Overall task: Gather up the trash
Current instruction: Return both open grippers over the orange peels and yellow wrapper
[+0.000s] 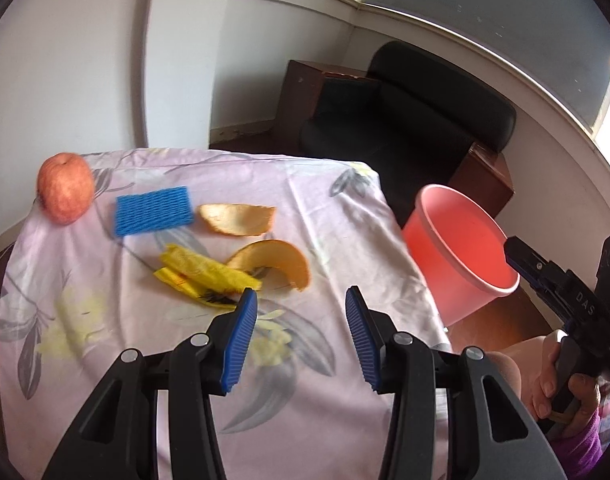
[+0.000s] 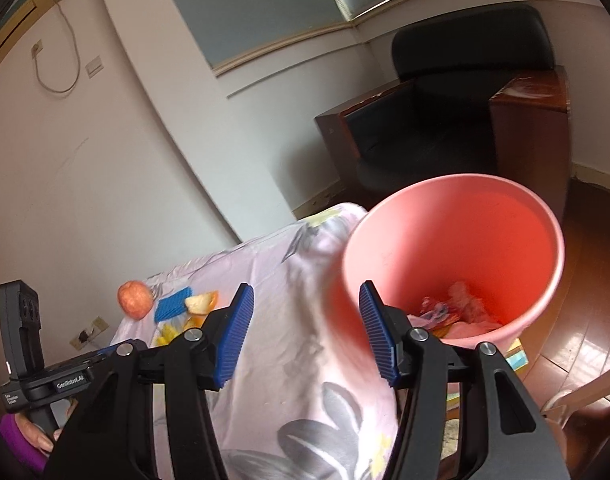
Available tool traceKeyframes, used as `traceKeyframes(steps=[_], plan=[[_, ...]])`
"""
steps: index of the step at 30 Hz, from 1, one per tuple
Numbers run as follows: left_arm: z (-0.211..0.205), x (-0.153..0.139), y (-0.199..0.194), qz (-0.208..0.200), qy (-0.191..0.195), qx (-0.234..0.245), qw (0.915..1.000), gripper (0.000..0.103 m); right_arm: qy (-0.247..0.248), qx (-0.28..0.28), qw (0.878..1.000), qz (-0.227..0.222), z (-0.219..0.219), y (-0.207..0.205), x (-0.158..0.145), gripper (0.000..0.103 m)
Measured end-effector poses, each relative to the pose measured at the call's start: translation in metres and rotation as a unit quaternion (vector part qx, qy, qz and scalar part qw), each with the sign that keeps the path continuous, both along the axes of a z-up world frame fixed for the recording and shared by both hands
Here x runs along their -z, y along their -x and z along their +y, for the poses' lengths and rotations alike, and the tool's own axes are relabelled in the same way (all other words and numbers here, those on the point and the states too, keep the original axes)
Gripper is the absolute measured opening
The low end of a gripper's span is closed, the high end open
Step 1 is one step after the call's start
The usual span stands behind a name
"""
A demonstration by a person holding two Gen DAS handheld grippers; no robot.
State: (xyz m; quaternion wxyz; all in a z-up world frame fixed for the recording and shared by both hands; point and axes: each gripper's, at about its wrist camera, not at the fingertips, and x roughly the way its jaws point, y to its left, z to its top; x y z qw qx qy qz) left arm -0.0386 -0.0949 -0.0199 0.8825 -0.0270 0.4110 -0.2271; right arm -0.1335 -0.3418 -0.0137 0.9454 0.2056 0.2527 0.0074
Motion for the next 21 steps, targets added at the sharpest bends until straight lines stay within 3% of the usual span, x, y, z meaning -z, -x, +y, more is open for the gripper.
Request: traceKeyframes(steps=[9,21], plan=[[0.056,0.016,-0.004,0.022,0.009,-0.064,0.9976,0.045,0.011,-0.094,0.995,0.034,0.06,-0.029,0.016,0.056],[0.083,0.027,-0.005,0.035,0.025,-0.084,0.9955,0.045,0.033,-0.137,0.988,0.059,0.098,-0.062,0.023,0.056]])
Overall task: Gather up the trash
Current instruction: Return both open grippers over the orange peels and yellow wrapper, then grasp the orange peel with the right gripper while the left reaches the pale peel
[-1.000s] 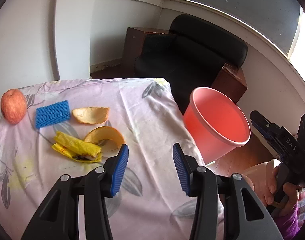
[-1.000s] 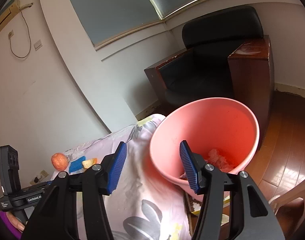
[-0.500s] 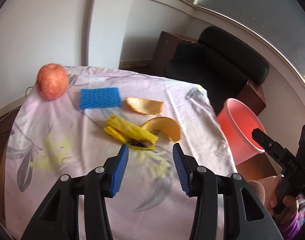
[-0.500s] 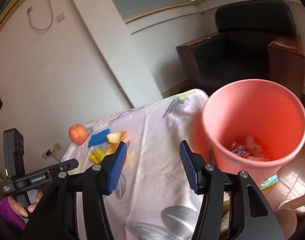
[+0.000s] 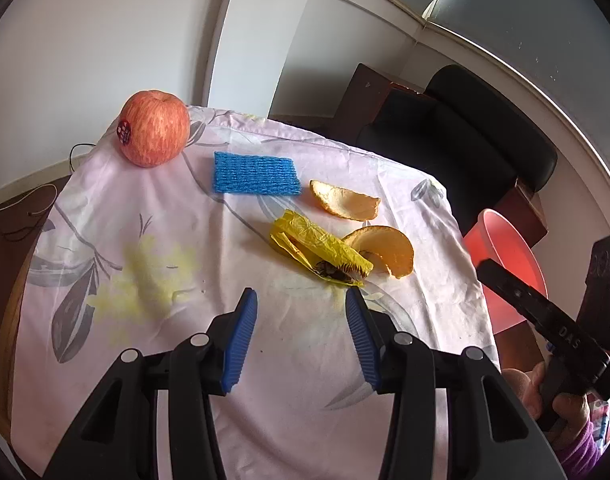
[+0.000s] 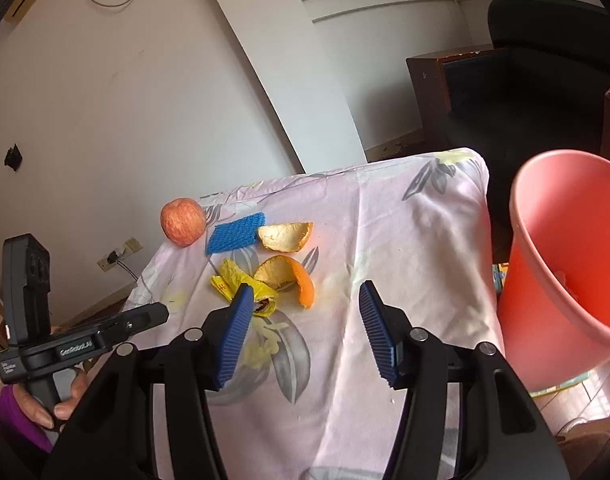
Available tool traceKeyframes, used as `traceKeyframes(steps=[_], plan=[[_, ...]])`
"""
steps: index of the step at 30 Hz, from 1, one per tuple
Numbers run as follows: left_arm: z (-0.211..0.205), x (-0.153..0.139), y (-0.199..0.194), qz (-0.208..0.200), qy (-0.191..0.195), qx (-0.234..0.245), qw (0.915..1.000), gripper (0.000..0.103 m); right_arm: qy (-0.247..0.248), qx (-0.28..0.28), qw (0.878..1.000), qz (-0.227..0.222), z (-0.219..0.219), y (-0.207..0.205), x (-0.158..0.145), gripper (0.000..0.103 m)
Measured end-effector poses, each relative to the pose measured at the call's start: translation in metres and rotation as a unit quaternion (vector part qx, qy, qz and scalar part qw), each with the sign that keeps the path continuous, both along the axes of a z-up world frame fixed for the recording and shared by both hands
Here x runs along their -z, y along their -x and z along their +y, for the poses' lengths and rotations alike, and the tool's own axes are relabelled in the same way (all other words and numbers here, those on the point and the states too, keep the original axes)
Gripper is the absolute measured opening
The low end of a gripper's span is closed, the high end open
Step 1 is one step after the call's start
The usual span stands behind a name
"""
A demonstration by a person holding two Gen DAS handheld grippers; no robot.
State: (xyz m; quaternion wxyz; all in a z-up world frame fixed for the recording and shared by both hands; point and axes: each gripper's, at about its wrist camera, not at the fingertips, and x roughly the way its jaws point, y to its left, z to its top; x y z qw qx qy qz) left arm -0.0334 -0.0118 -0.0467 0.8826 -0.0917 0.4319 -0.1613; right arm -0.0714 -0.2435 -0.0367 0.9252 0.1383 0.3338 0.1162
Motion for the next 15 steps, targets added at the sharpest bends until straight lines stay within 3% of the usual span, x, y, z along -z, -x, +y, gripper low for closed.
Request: traceKeyframes(steps=[7,12,15], plan=[[0.003,0.002,-0.001,0.001,0.005,0.0,1.0,0.045,0.023,-0.018,0.999,0.023,0.022,-0.032,0.011,0.053],[0.003,0.002,-0.002,0.001,0.008,0.002,1.0,0.045,0.042,-0.025,0.998,0.049,0.036,-0.052,0.027,0.038],[0.0,-0.001,-0.005,-0.004,0.008,0.007,0.9999,0.045,0.03,-0.021,0.997,0.071,0.035,-0.06,0.038,0.024]])
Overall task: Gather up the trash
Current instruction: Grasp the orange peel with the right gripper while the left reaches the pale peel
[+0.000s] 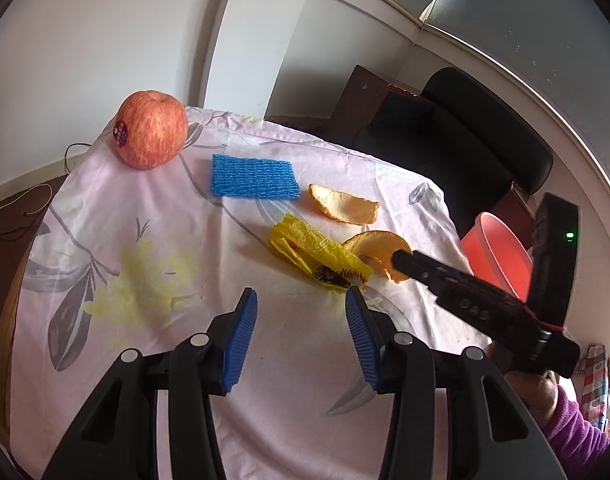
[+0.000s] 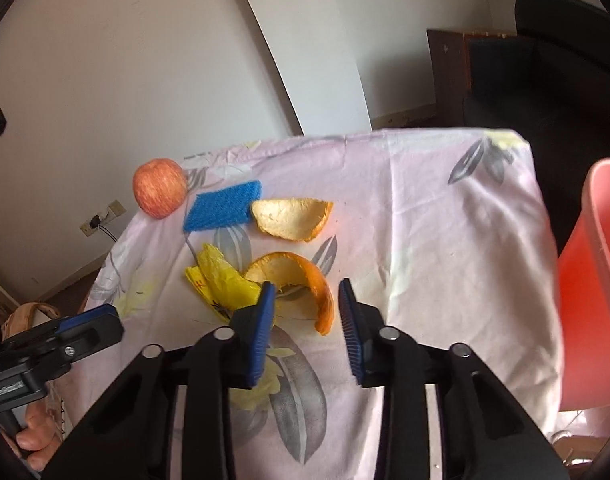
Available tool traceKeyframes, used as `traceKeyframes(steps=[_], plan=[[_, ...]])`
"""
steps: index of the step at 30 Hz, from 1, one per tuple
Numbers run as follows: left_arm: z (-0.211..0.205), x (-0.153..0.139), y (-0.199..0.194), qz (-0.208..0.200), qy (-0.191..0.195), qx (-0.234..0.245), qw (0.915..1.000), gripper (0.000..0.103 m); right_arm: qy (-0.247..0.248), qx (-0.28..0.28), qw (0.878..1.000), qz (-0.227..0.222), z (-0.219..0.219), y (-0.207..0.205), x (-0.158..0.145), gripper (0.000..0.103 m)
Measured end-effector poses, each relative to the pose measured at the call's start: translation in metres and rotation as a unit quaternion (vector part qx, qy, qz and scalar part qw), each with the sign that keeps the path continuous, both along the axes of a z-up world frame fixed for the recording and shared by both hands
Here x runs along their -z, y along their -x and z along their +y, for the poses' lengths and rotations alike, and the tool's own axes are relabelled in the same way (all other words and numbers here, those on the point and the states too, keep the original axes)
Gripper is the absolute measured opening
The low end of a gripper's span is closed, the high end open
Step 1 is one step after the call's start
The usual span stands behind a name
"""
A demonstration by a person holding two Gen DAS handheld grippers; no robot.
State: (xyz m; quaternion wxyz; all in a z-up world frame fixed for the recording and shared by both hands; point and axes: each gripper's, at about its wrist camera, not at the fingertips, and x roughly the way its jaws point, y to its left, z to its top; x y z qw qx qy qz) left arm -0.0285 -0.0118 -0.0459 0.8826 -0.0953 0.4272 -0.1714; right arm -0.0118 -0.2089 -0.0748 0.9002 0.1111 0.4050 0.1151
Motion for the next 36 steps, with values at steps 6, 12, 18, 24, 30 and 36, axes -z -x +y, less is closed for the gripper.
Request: traceKeyframes(steps=[6,12,18,24,30,36], plan=[[-0.012,-0.006,-0.015,-0.013,-0.007,0.012,0.9998,0.045,-0.046,0.049,0.998,-0.005,-0.029,0.016,0.003,0.007],[-0.038,-0.006,-0.052,-0.031,-0.016,0.028,0.999,0.045,-0.059,0.088,0.994,-0.021,-0.055,0.05,-0.008,0.007],[-0.067,0.007,-0.095,-0.03,-0.028,0.043,0.9982,0.045,-0.055,0.087,0.995,-0.018,-0.06,0.066,-0.009,0.007],[-0.081,0.018,-0.127,-0.041,-0.064,0.046,0.9961,0.045,-0.109,0.099,0.989,0.006,-0.078,0.062,0.005,0.007],[-0.076,0.039,-0.15,-0.01,-0.076,0.04,0.9963,0.042,-0.157,0.123,0.98,0.03,-0.096,0.062,0.019,0.007],[-0.073,0.043,-0.144,-0.001,-0.059,0.054,0.9968,0.018,-0.159,0.119,0.98,0.027,-0.093,0.063,0.018,0.007]])
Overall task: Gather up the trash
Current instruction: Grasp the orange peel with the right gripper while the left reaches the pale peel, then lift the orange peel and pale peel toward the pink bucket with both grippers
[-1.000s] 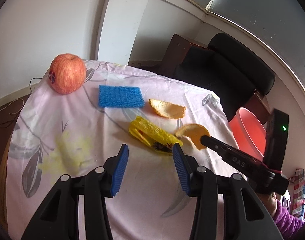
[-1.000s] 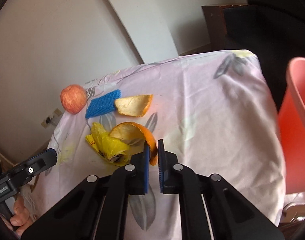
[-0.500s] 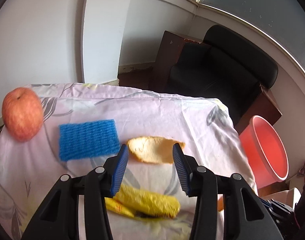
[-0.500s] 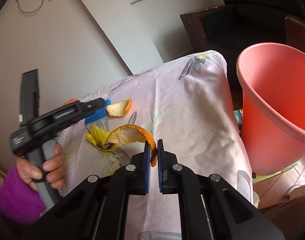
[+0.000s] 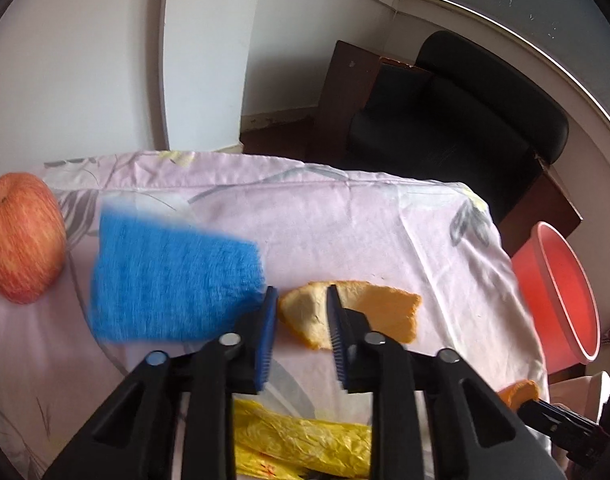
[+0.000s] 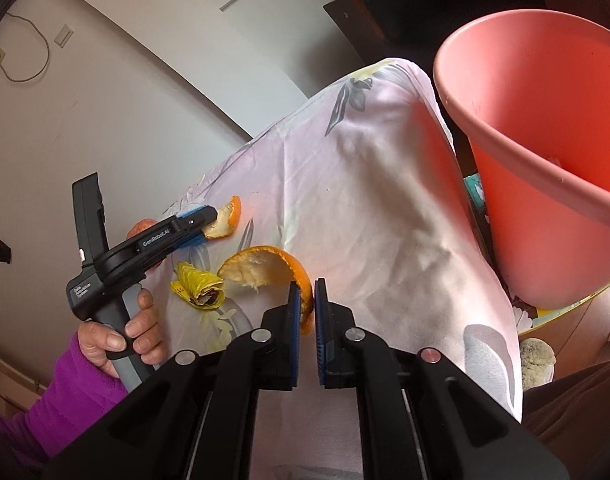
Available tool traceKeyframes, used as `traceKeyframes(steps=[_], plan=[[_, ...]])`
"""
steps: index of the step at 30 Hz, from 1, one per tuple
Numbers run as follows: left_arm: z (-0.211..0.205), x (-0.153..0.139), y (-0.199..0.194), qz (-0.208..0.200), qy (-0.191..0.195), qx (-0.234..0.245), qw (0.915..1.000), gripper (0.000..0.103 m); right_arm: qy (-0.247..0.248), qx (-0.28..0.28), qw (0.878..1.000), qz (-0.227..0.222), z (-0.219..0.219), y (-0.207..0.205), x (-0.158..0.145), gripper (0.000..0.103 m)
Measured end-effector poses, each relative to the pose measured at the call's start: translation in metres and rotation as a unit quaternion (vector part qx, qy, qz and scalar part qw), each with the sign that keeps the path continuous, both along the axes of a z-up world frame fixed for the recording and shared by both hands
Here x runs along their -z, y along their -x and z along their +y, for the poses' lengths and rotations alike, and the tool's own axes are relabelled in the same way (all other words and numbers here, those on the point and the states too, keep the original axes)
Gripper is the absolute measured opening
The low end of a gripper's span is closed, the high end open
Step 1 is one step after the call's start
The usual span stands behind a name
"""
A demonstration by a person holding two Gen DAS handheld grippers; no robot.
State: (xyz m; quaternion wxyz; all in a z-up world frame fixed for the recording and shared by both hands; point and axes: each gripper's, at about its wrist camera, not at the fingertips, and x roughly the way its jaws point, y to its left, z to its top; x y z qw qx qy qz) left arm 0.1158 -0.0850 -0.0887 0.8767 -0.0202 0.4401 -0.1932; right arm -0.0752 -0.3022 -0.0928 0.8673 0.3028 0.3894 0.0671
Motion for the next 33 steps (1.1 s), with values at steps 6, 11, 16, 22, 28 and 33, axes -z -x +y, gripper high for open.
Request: traceKeyframes(steps=[6,11,16,22,28,33], plan=[[-0.002,-0.009,0.021,-0.011,0.02,0.014,0.9996,0.006,-0.002,0.005,1.0,-0.003,-0.003,0.003,-0.002,0.007],[0.0,-0.03,0.046,-0.029,0.028,0.014,0.9991,0.005,-0.004,0.005,1.0,-0.005,-0.003,0.0,0.0,0.007],[0.01,-0.044,0.069,-0.032,0.043,0.006,0.9985,0.005,-0.007,0.005,1.0,-0.011,-0.004,0.001,0.0,0.007],[0.024,-0.056,0.091,-0.035,0.057,-0.008,0.9977,0.005,-0.007,0.002,1.0,-0.021,-0.003,0.005,-0.004,0.007],[0.031,-0.062,0.115,-0.039,0.055,-0.015,0.9976,0.005,-0.009,-0.005,1.0,-0.028,0.0,0.007,-0.007,0.007],[0.035,-0.062,0.132,-0.043,0.044,-0.026,0.9977,0.005,-0.006,-0.023,0.999,-0.023,0.007,0.004,-0.006,0.007]])
